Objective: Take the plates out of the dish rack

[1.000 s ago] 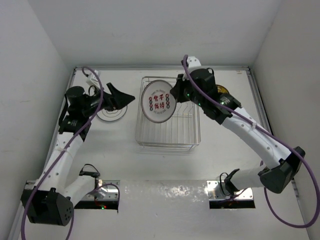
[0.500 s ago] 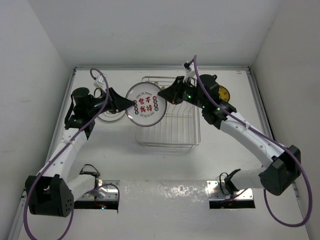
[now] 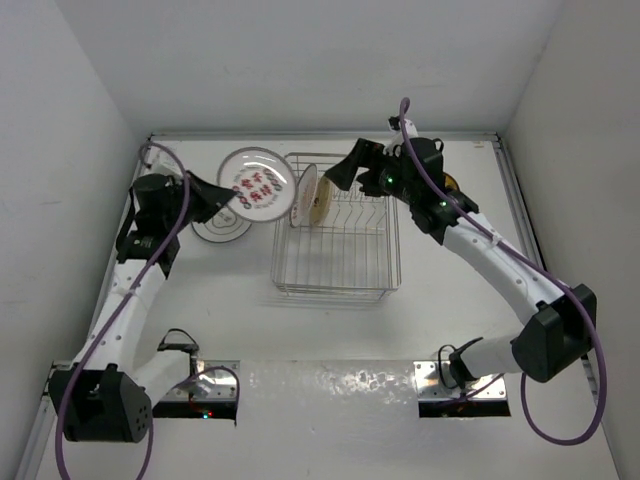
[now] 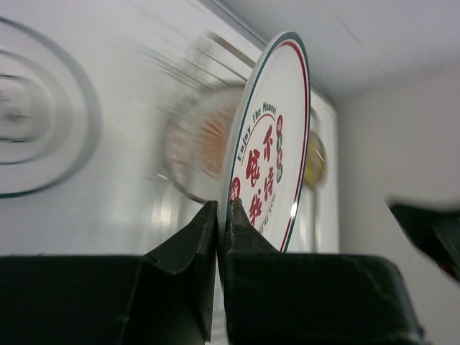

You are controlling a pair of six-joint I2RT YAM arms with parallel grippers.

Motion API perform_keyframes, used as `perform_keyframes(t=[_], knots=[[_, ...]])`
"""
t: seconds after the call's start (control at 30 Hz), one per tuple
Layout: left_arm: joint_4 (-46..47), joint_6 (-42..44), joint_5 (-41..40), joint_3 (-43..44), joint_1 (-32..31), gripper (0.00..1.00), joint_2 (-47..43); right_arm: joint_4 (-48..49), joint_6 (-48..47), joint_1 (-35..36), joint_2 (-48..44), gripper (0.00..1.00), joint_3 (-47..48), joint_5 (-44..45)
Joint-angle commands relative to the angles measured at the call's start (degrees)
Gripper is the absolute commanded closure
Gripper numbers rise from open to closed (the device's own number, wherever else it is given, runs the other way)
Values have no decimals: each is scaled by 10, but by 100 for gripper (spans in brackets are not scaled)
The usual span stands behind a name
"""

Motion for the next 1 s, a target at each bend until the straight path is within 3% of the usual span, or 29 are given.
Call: perform_keyframes(t=[0.0,0.13,0.4,0.67,0.77,0.8,0.87,0.9,0.97], knots=[[-57,-51,-207,9,63,100,-2,-140,-42,-6,-16,1,34,114],[-42,-72,-227,8,93,100,97,-162,-57,-6,-25,1,27,106],[29,-86,-230,25,115,100,214,-178,-121,-6,-31,1,28,79],[57,-98,-232,10,121,81,292,-207,-142,-5,12,1,46,86],[64,-101,-225,10,121,57,317,-210,-141,-2,30,1,66,83],[61,-102,-224,14,121,41,326,-214,-141,3,49,1,77,87],[39,-97,-219,22,119,24,332,-260,-152,21,82,1,135,120],[25,-90,-219,38,117,0,338,-281,-156,29,101,1,162,140],[-41,-68,-249,63,107,0,346,-330,-162,46,159,1,234,197]])
